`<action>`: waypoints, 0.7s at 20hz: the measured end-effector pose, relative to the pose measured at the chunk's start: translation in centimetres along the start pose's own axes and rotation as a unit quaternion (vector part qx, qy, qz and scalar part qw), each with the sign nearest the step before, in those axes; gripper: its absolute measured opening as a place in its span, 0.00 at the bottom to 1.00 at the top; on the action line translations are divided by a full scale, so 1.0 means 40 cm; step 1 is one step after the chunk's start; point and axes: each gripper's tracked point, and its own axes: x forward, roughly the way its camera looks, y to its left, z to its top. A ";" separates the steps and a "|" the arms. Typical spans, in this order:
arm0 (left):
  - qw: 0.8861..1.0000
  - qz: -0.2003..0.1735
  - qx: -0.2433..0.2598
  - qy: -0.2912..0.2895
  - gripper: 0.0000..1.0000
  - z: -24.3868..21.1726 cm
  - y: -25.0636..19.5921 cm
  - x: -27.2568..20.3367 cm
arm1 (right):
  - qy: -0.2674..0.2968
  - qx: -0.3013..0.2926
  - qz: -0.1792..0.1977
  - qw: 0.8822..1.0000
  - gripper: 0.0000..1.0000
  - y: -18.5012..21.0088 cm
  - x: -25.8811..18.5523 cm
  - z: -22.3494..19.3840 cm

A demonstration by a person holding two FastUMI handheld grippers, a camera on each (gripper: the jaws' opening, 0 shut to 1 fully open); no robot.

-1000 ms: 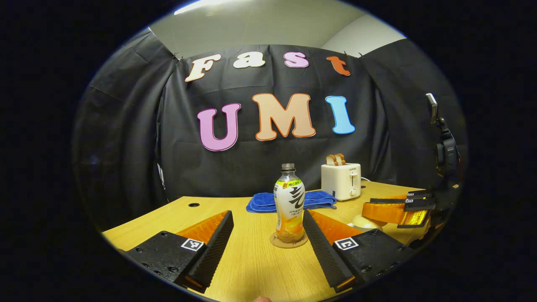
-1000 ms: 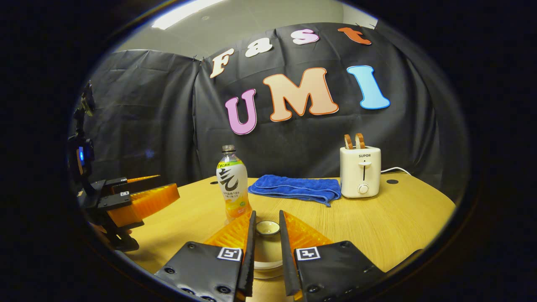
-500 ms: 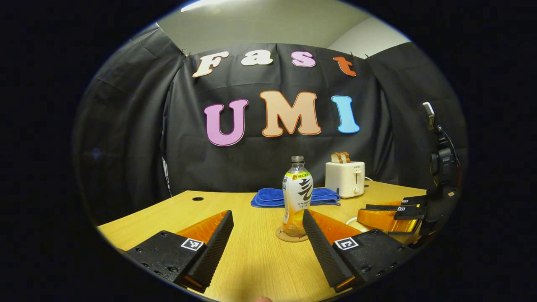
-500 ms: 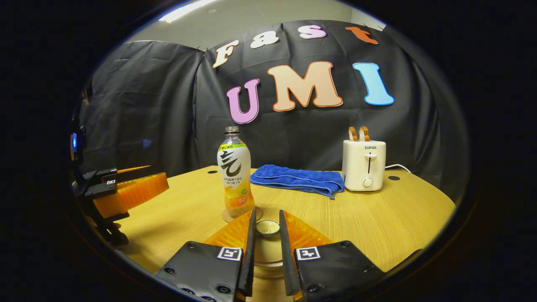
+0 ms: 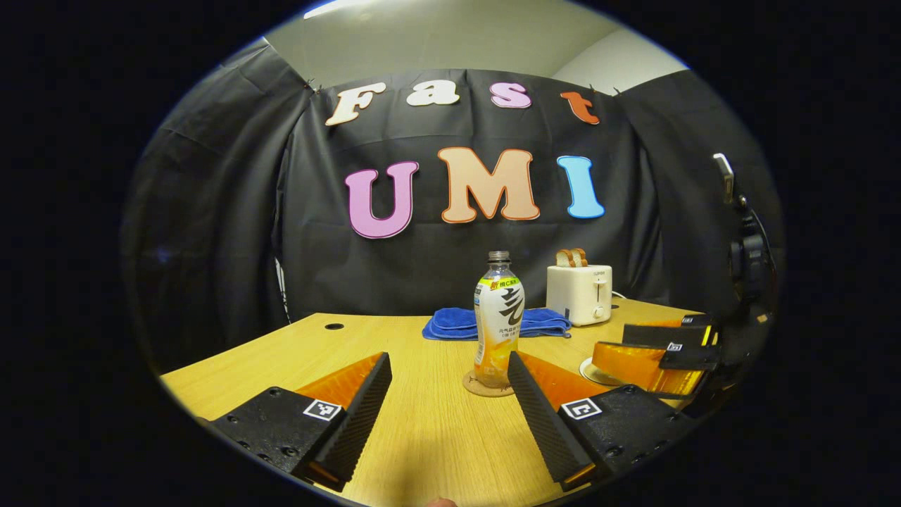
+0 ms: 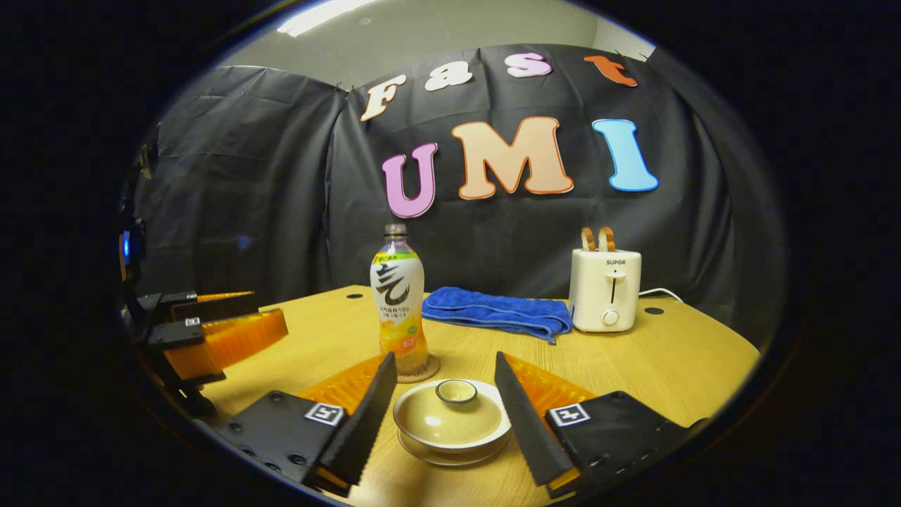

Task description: Open the teacup lid with one hand, grasp the water bottle and pour water into the teacup with the other hand; after pouring, place the water bottle on the coaster and then close the teacup lid.

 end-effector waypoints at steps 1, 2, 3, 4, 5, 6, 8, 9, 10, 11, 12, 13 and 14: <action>1.000 -0.002 -0.001 -0.002 0.97 0.004 -0.007 -0.005 | -0.007 0.001 -0.008 1.000 0.99 -0.009 -0.014 0.011; 1.000 -0.003 -0.004 -0.007 0.96 0.009 -0.011 -0.009 | -0.013 0.002 -0.016 1.000 0.94 -0.019 -0.030 0.021; 1.000 -0.003 -0.007 -0.011 0.96 0.015 -0.013 -0.016 | -0.015 0.002 -0.024 1.000 0.94 -0.027 -0.048 0.030; 1.000 -0.004 -0.009 -0.013 0.96 0.015 -0.017 -0.022 | -0.015 0.000 -0.033 0.999 0.99 -0.037 -0.064 0.034; 1.000 -0.002 -0.012 -0.016 0.97 0.016 -0.019 -0.028 | -0.016 -0.004 -0.045 0.999 0.99 -0.051 -0.086 0.038; 1.000 -0.001 -0.016 -0.017 0.97 0.012 -0.021 -0.032 | -0.018 -0.009 -0.057 0.998 0.95 -0.066 -0.106 0.042; 1.000 0.000 -0.026 -0.017 0.97 0.003 -0.028 -0.042 | -0.022 -0.014 -0.074 0.997 0.95 -0.082 -0.140 0.045; 1.000 -0.001 -0.028 -0.014 0.97 -0.006 -0.031 -0.048 | -0.021 -0.011 -0.076 0.997 0.99 -0.082 -0.152 0.038; 1.000 -0.001 -0.027 -0.011 0.97 -0.013 -0.033 -0.051 | -0.021 -0.006 -0.078 0.997 0.99 -0.085 -0.160 0.033; 1.000 -0.003 -0.025 -0.012 0.97 -0.014 -0.034 -0.055 | -0.021 -0.002 -0.083 0.996 0.99 -0.092 -0.166 0.027; 1.000 -0.004 -0.025 -0.008 0.97 -0.024 -0.037 -0.055 | -0.022 0.003 -0.089 0.996 0.99 -0.099 -0.169 0.023; 1.000 -0.008 -0.028 -0.002 0.97 -0.031 -0.041 -0.057 | -0.021 0.008 -0.094 0.995 0.99 -0.105 -0.173 0.017; 0.999 -0.013 -0.033 0.004 0.97 -0.042 -0.049 -0.060 | -0.020 0.013 -0.098 0.995 0.99 -0.108 -0.174 0.010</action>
